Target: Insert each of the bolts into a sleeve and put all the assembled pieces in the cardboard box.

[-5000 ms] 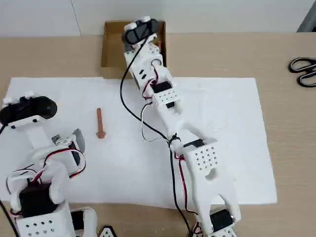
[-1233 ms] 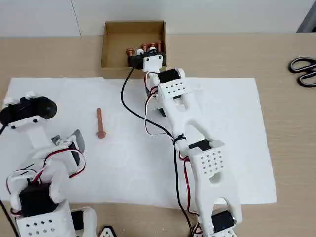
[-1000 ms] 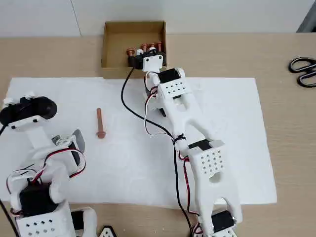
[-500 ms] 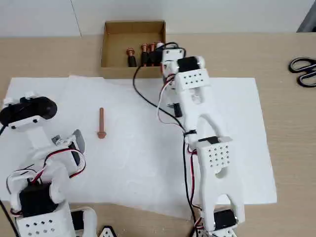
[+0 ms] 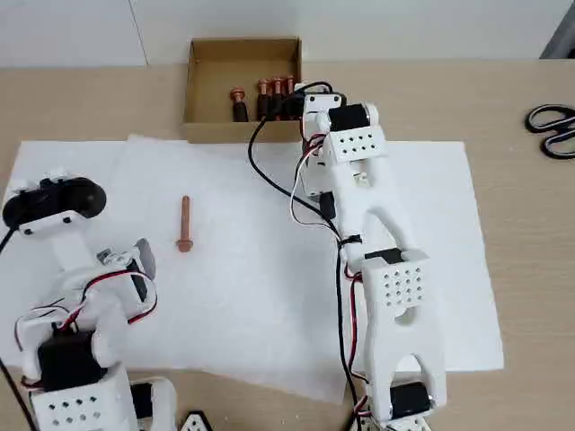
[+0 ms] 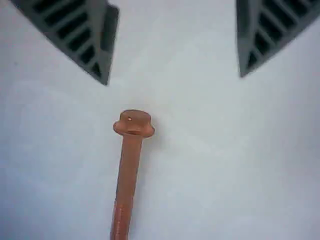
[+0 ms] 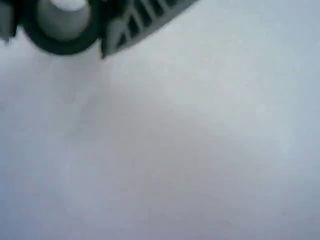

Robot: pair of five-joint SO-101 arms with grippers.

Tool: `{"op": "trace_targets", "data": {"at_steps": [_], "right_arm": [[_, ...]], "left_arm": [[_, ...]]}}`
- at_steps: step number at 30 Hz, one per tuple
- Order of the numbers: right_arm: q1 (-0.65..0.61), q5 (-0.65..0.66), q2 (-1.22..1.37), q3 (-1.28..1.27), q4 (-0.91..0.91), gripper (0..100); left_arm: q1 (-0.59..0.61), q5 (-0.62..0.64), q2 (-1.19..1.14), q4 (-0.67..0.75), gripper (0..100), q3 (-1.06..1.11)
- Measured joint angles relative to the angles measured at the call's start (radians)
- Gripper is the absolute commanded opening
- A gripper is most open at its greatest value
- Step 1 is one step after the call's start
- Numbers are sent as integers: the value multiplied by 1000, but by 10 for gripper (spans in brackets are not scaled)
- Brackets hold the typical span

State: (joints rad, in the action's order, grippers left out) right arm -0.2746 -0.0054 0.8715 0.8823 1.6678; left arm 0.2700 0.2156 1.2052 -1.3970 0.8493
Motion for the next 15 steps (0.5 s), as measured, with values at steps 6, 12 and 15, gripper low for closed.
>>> {"op": "trace_targets", "data": {"at_steps": [6, 12, 15], "right_arm": [[-2, 2, 9, -18, 5, 242], [-2, 2, 5, -26, 3, 258], [5, 2, -3, -28, 3, 257]], "left_arm": [[0, 0, 0, 0, 160, 0], [0, 0, 0, 0, 160, 0], [0, 0, 0, 0, 160, 0]]}}
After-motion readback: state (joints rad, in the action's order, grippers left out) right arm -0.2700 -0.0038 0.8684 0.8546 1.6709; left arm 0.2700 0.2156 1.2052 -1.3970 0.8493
